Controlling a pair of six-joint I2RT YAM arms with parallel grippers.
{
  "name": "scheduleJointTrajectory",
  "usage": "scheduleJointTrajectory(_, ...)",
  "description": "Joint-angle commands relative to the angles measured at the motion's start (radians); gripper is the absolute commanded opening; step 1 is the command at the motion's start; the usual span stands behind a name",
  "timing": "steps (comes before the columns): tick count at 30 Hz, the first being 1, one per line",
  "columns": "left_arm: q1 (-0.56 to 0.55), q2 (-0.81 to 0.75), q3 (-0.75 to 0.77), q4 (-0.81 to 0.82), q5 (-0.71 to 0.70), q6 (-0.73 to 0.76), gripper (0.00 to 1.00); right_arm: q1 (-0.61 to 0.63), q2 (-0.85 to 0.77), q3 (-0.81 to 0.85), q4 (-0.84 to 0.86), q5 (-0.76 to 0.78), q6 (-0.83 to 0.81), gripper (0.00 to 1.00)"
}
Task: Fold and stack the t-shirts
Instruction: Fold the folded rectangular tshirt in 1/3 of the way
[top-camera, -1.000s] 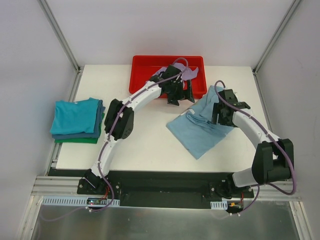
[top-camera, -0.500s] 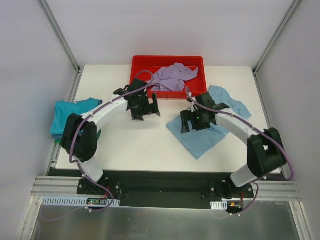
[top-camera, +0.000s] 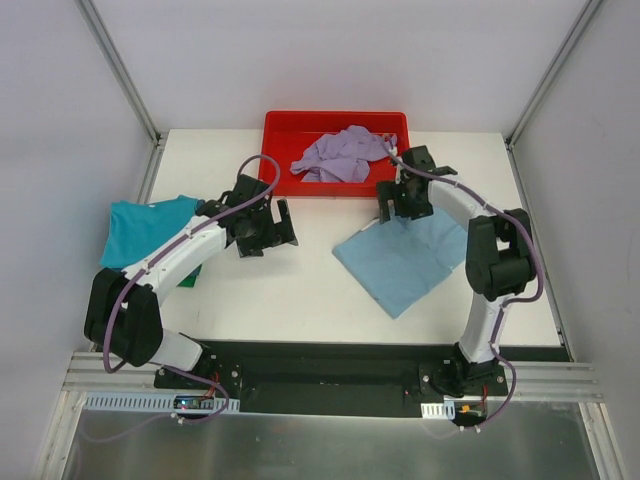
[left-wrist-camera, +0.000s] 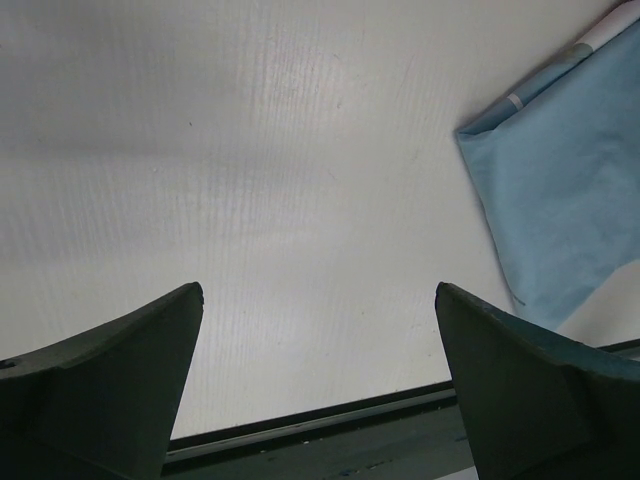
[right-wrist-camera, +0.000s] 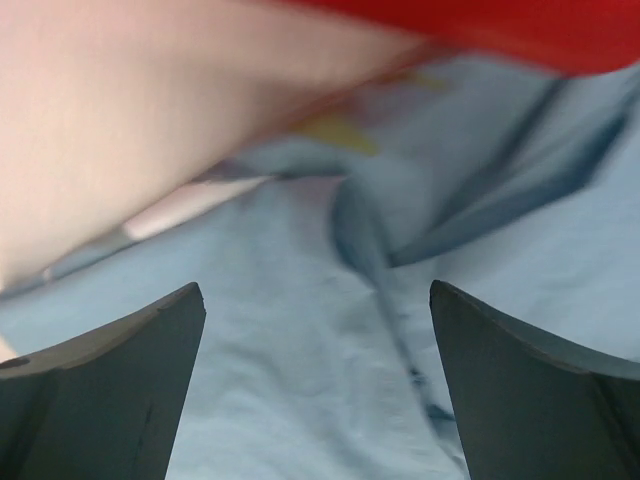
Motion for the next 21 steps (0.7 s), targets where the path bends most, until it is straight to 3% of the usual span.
scheduleJointTrajectory(1,0.008,-0.025,-0.004,0.001,-0.002,0.000,0.99,-0.039,-0.020,0.096,-0.053,0.121,-0.090,0.96)
scheduleJointTrajectory(3,0.008,-0.015,0.002,0.002,0.011,-0.001,0.99,-0.039,-0.069,0.078,-0.058,0.125,-0.101,0.96)
scheduleJointTrajectory(9,-0.003,0.077,0.077,0.015,0.065,0.005,0.99,-0.001,-0.337,-0.178,-0.029,0.106,-0.041,0.96)
scheduleJointTrajectory(14,-0.057,0.230,0.207,0.028,0.122,0.008,0.98,0.209,-0.555,-0.392,-0.089,0.072,-0.050,0.96)
scheduleJointTrajectory(17,-0.084,0.354,0.293,0.030,0.166,0.008,0.90,0.331,-0.587,-0.453,-0.145,0.002,0.005,0.97)
scheduleJointTrajectory(21,-0.141,0.471,0.404,0.028,0.192,0.018,0.89,0.442,-0.597,-0.519,-0.172,0.003,0.031,0.98)
